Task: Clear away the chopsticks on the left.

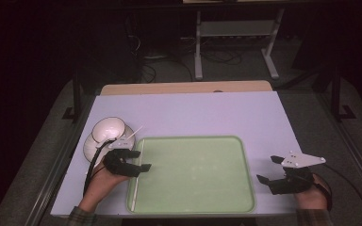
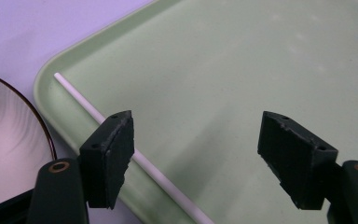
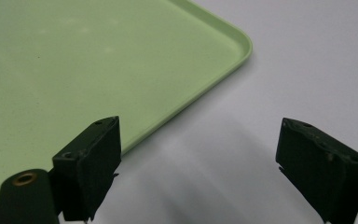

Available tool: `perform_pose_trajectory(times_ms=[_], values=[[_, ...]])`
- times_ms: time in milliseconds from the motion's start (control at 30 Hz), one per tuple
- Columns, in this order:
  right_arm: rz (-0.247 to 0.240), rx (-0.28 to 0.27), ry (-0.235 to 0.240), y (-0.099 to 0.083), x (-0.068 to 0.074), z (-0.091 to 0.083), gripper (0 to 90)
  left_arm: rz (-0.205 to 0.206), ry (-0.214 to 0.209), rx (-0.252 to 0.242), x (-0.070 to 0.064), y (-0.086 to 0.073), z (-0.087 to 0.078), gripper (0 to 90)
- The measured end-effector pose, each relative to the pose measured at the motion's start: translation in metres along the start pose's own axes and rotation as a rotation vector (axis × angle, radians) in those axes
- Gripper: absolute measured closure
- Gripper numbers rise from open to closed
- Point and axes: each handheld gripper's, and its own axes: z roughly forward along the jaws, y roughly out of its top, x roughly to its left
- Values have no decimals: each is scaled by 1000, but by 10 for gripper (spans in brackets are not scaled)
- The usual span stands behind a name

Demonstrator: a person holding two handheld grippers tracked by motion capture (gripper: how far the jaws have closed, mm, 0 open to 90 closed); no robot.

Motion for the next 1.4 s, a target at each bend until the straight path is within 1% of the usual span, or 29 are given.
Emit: perform_pose_trajectory(times_ms=[33, 67, 100, 133, 267, 333, 400, 533, 700, 833, 967, 1067, 1167, 1233, 1333, 1400], values=[[1, -1, 0, 0, 0, 0, 131, 3, 7, -7, -1, -1, -5, 263], [1, -1, 0, 0, 0, 0, 131, 3, 7, -7, -1, -1, -5, 263], [-2, 1, 0, 0, 0, 0, 131, 7, 25, -12, -1, -3, -10, 263], [-2, 1, 0, 0, 0, 0, 131, 7, 25, -12, -1, -3, -10, 263], [-4, -1, 2, 1, 1, 0, 131, 3, 31, -21, -1, -10, -21, 262], [-2, 1, -1, 1, 0, 1, 131, 1, 43, -23, 0, -16, -29, 256], [-2, 1, -1, 1, 0, 1, 131, 0, 44, -23, 0, -18, -30, 250], [-2, 4, -1, 1, 0, 1, 131, -1, 59, -24, 1, -26, -40, 233], [-5, -2, -1, 1, 1, 1, 131, -5, 55, -12, 3, -34, -49, 180], [-1, -3, -3, 1, 0, 0, 131, -6, 59, -9, 4, -37, -52, 167], [-2, -3, -4, 2, 1, 0, 131, -13, 63, -8, 6, -40, -57, 165], [-4, -6, -5, 2, 1, -1, 131, -26, 71, -16, 8, -43, -61, 165], [-1, -9, -8, 2, 0, -1, 131, -39, 93, -25, 13, -46, -67, 165], [-1, -9, -8, 2, 0, -1, 131, -41, 97, -26, 14, -47, -69, 166], [-1, -7, -8, 2, 0, -1, 131, -60, 118, -35, 20, -50, -76, 170], [-1, -7, -8, 2, 0, -1, 131, -63, 124, -37, 22, -50, -78, 173]])
